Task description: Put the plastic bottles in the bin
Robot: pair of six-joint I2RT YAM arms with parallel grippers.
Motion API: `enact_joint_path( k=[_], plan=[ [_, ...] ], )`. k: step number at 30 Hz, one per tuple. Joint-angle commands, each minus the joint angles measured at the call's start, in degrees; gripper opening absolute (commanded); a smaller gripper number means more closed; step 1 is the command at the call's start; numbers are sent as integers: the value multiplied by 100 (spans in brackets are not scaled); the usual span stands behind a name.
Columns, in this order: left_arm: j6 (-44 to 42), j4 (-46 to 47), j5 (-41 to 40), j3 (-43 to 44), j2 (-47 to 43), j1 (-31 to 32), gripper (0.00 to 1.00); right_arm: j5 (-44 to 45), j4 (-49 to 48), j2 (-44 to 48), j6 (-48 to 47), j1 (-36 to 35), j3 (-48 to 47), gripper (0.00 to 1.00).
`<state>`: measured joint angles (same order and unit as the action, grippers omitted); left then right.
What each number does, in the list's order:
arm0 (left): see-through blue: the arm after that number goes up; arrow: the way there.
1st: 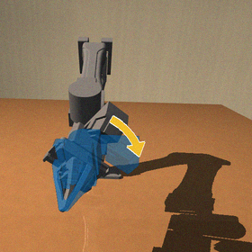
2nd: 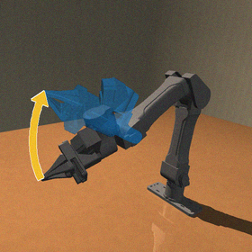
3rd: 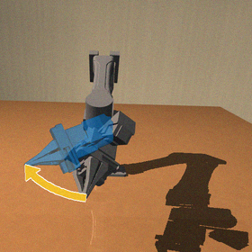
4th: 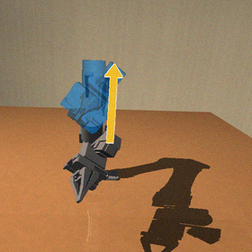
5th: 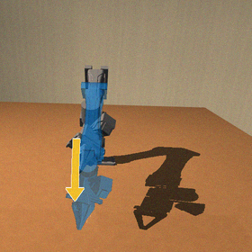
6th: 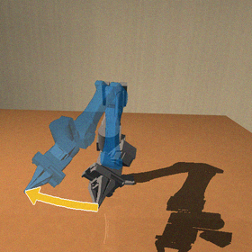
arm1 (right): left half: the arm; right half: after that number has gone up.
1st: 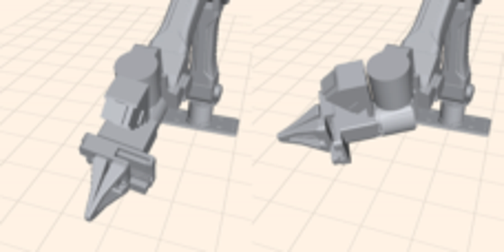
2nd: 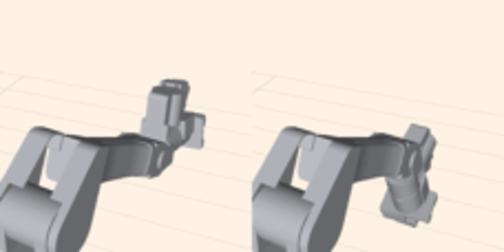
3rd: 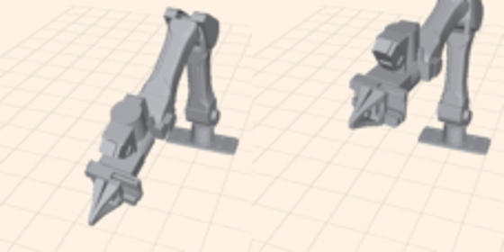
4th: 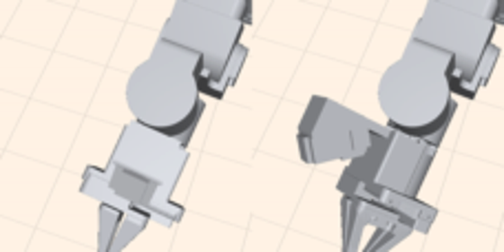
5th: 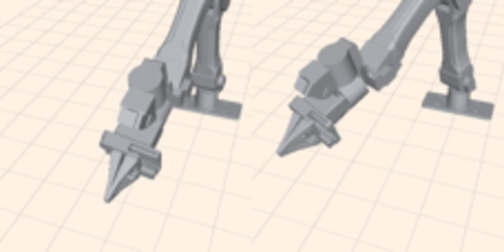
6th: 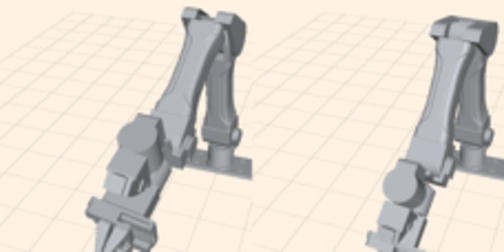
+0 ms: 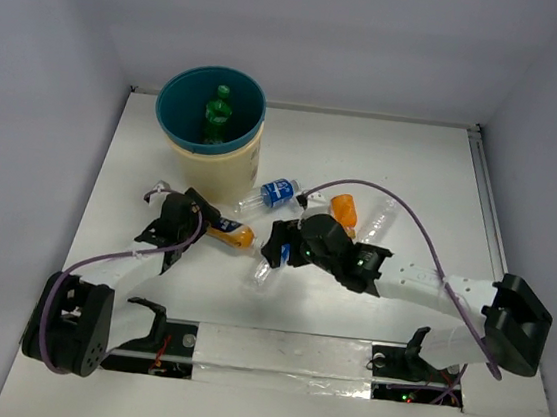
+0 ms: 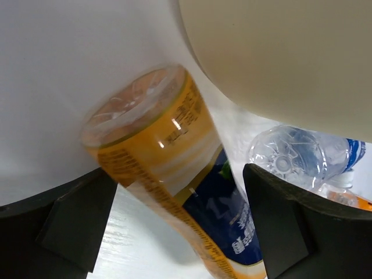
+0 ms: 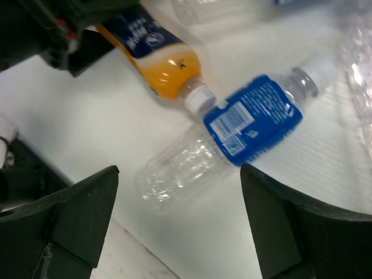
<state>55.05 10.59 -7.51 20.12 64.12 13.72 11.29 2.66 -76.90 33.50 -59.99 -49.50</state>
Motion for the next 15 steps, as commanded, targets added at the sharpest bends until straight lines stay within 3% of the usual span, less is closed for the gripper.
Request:
enact_joint_path(
  k=[1,5,7,9,15],
  plan=[
    [-3,198,-145,-96,49,-27,88,663,-459,-88,745,-48,168,91],
    [-90,110,-251,-131,-153,-27,63,901,-397,-509,922,-48,98,95],
    [-169,-48,-208,-140,-354,-27,57,849,-476,-887,1001,-48,37,97],
    [-231,-345,-199,-149,-557,-27,51,901,-538,-1080,1115,-48,-7,99],
    [-503,-1635,-172,0,-1945,-27,50,1016,-547,-1476,1238,-48,-148,100]
  ],
)
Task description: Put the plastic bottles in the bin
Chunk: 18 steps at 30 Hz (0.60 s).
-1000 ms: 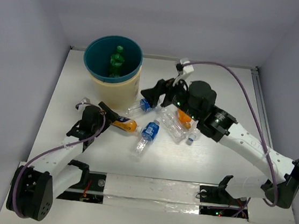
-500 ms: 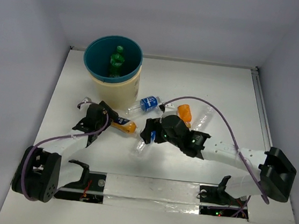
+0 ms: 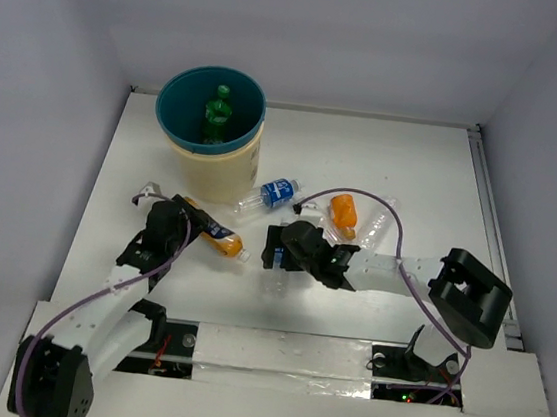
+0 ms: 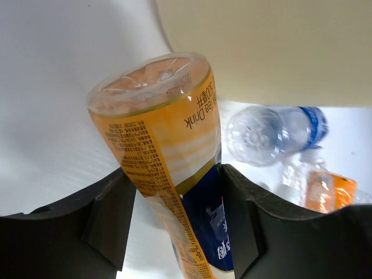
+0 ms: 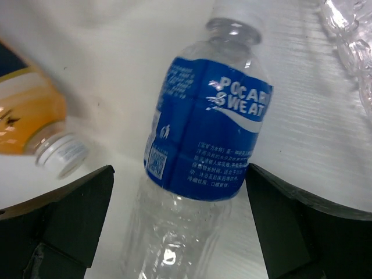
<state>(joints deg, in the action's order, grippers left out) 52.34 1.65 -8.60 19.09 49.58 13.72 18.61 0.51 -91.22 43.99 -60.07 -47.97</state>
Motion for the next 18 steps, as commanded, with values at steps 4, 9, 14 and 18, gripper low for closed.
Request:
enact_joint_path(
  k=[4,9,14,18],
  plan=[
    [-268,-1255,269,410,-1615,105,48,178,-411,-308,277,-39,-292,96],
    [-372,-1554,490,1479,-2066,105,48,204,-561,32,313,-39,50,71],
    [-628,-1055,798,2799,-1576,105,48,3,-490,674,146,-39,314,52],
    [-926,-597,570,4291,-689,105,48,2,-342,1474,14,-153,349,51]
  ],
)
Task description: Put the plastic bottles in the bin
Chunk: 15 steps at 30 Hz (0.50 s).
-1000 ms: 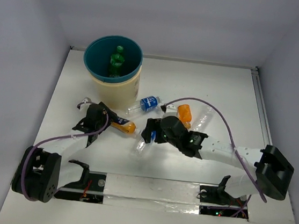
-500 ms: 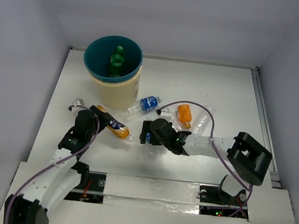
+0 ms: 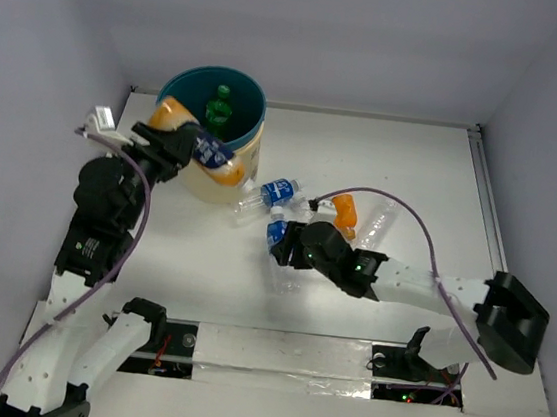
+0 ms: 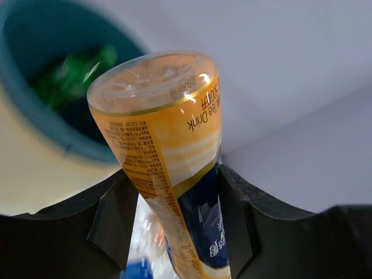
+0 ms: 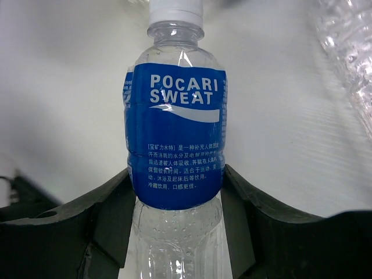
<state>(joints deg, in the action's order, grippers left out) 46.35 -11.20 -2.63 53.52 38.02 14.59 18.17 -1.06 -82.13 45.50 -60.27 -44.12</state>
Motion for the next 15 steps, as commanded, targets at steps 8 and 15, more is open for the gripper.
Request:
enact_joint_path(
  k=[8,15],
  plan=[
    [-1205,1296,-1596,2750,2858,18,49,55,288,1980,-567,-187,-369,51],
    [-2033,1639,-2741,3007,3668,18,66,362,467,2122,-1516,-187,-1572,51]
  ],
)
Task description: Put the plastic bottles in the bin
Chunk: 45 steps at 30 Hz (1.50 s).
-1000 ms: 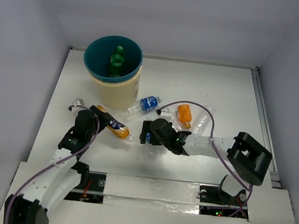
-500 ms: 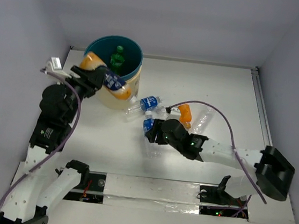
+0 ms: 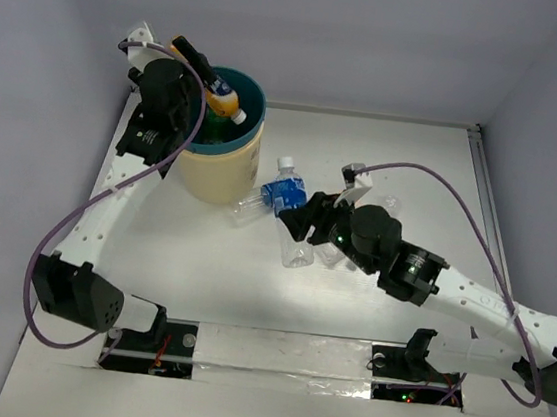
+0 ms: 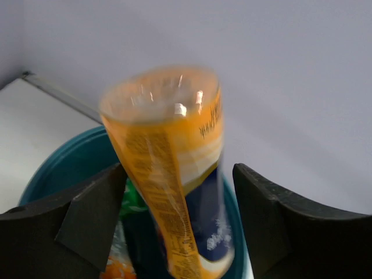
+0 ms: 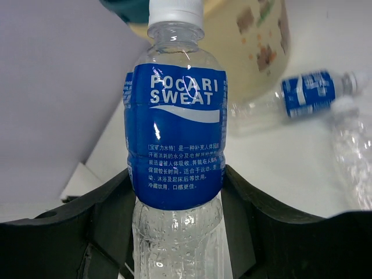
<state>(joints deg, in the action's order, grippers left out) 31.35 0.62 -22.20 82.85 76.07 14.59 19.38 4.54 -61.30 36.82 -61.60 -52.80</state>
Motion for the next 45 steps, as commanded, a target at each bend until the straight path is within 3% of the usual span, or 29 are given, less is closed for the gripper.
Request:
enact_joint_path(
  k=[1,4,7,11,18,20,21,24,27,32,37,45],
  plan=[
    [-656,456,-873,74,-111,18,72,277,-102,-83,-771,-53,-906,51],
    [-771,369,-1032,73,-180,-35,91,523,-119,-486,-1281,-53,-1785,51],
    [-736,280,-752,-23,-539,-35,96,708,-286,-891,-1746,7,-2707,51],
    [-473,123,-60,-479,-1295,-35,95,401,-627,-1770,-1959,324,-3894,52],
    [29,-53,1576,-2640,-2939,-35,64,119,-752,-3677,-2126,641,-6100,52],
    [81,-228,1945,-3247,-3352,-35,60,84,-656,-4309,-2152,763,-6882,52],
    [81,-377,2043,-3414,-3458,-35,53,58,-621,-4503,-2153,764,-7128,53],
    [99,-659,2359,-3933,-3915,-35,46,-38,-542,-5268,-2188,886,-7963,54],
    [151,-721,2737,-4442,-4267,-35,45,-92,-305,-5936,-2153,887,-8711,58],
    [56,-485,3141,-4716,-4250,-35,47,-83,-348,-6386,-2073,940,-8906,68],
    [-42,-256,3274,-4690,-3856,166,50,-57,-592,-6105,-2100,940,-8310,82],
    [-94,-115,2423,-4418,-3301,1177,57,66,-735,-5420,-2240,940,-7563,87]
  ],
)
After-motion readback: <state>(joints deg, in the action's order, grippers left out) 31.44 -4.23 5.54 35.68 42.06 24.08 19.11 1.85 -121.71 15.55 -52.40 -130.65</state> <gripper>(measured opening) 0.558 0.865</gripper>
